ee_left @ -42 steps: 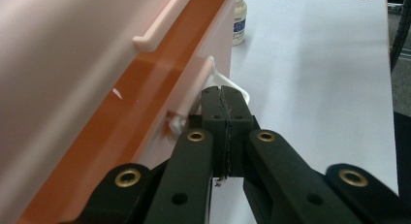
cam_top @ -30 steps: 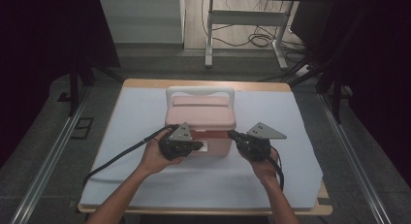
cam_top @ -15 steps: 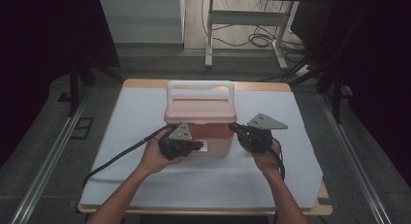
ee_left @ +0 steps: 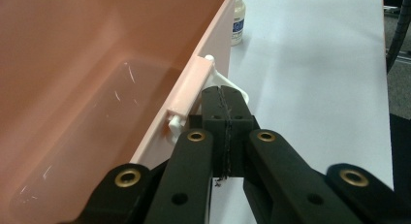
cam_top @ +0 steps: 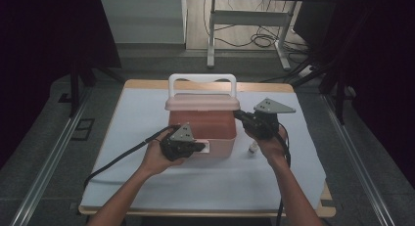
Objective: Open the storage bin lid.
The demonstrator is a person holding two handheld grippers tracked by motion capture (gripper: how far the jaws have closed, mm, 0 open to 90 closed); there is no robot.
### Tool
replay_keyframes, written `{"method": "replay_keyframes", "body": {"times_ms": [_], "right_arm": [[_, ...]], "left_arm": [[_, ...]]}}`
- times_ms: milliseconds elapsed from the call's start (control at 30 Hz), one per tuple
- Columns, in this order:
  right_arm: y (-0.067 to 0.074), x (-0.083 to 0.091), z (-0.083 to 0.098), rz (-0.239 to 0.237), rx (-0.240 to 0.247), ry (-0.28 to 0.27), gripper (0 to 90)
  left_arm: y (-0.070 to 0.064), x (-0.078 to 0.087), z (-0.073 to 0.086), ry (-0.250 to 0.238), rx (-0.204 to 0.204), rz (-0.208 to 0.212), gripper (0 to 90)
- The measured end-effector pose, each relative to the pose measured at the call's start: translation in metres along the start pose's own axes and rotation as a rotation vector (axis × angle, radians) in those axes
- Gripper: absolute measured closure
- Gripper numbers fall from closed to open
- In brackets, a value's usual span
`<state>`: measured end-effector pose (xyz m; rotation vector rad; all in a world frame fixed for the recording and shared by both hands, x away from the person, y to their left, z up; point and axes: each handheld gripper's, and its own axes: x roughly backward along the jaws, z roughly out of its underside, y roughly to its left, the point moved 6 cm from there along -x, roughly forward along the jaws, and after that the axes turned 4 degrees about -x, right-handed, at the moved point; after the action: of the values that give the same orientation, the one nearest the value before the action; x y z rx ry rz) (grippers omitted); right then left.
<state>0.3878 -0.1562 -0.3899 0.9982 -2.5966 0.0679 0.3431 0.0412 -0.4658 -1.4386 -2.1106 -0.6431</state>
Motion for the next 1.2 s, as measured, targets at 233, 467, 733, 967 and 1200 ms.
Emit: {"method": "replay_keyframes", "body": {"times_ms": [233,467,733,967,1200], "right_arm": [[-0.005,-0.005,-0.015,0.0,-0.014,-0.007,89.8],[-0.01,-0.01,-0.026,0.004,-0.019,0.0,89.8],[-0.016,-0.016,-0.037,0.021,-0.023,-0.003,89.8],[-0.022,-0.023,-0.043,0.035,-0.029,0.002,89.8],[-0.03,-0.032,-0.049,0.044,-0.033,0.013,89.8]], "left_arm": [[0.0,0.0,0.0,0.005,0.003,-0.003,90.0],[0.0,0.0,0.0,0.005,-0.001,-0.003,90.0],[0.0,0.0,0.0,0.004,-0.002,-0.004,90.0],[0.0,0.0,0.0,0.003,-0.005,-0.007,90.0],[0.0,0.0,0.0,0.002,-0.013,-0.007,90.0]]}}
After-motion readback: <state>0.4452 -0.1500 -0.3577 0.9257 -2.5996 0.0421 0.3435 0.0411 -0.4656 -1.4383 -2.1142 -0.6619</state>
